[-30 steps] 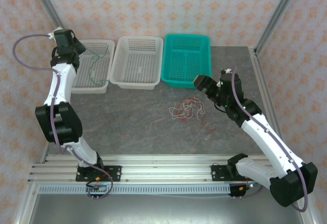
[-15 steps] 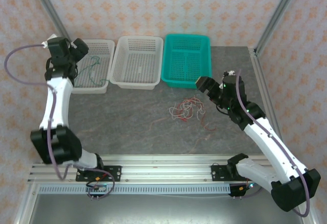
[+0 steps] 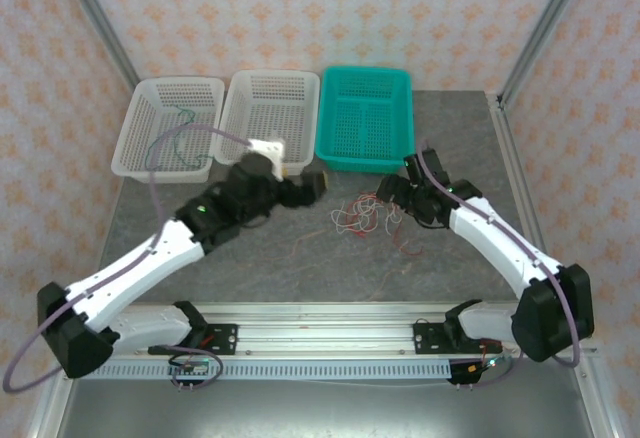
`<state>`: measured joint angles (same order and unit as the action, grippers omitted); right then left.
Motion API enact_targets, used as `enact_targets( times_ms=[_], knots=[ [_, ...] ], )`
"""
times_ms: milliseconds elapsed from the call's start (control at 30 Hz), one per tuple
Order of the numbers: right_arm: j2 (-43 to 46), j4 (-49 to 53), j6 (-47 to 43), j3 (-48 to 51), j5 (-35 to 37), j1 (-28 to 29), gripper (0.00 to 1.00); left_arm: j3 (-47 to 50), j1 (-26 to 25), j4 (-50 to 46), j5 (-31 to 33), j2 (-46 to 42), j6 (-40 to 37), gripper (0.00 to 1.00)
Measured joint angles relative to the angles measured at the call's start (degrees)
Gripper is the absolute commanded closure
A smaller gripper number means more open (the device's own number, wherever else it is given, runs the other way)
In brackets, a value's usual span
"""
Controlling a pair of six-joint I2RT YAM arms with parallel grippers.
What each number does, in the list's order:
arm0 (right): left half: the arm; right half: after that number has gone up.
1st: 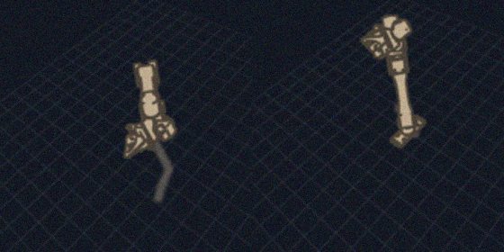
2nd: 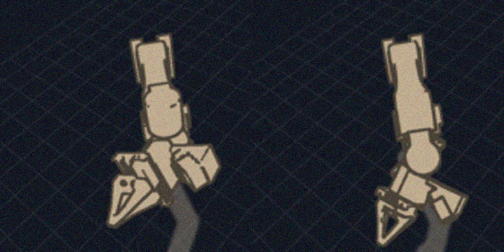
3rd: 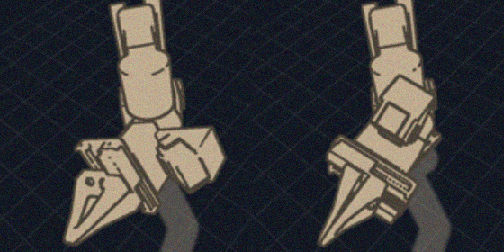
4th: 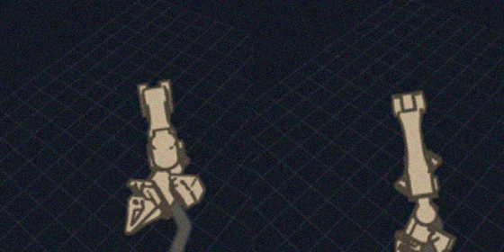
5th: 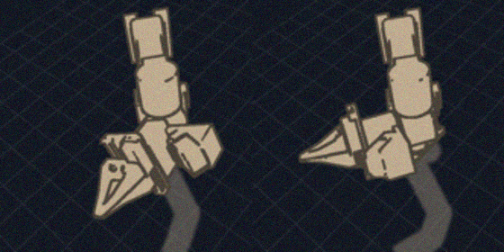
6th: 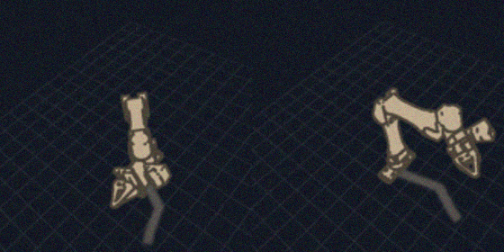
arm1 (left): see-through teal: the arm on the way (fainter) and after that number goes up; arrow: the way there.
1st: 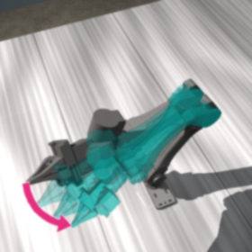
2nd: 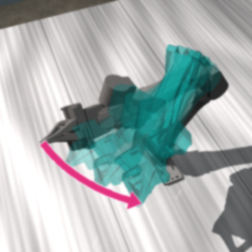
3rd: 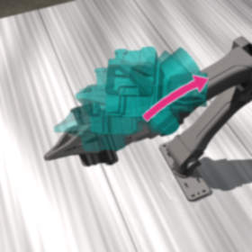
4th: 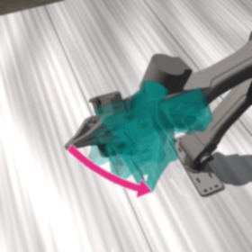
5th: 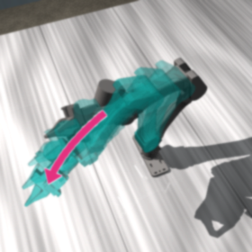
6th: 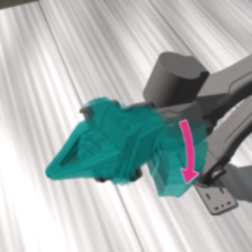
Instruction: Untangle the cables
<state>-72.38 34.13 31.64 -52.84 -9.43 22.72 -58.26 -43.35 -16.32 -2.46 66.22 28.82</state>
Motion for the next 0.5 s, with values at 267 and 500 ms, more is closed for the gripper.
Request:
enact_targets(
  times_ms=[267, 500],
  knots=[
    [-2.03, 0.2, 3.69, 11.32, 1.55, 0.0, 0.16, 4.44, -11.65, 4.24, 3.82, 8.63, 4.22, 0.01],
    [-7.56, 0.61, 0.79, 12.92, -3.34, 0.0, 0.24, 5.4, -13.94, 8.31, 5.44, 11.58, 5.64, 0.01]
  ],
)
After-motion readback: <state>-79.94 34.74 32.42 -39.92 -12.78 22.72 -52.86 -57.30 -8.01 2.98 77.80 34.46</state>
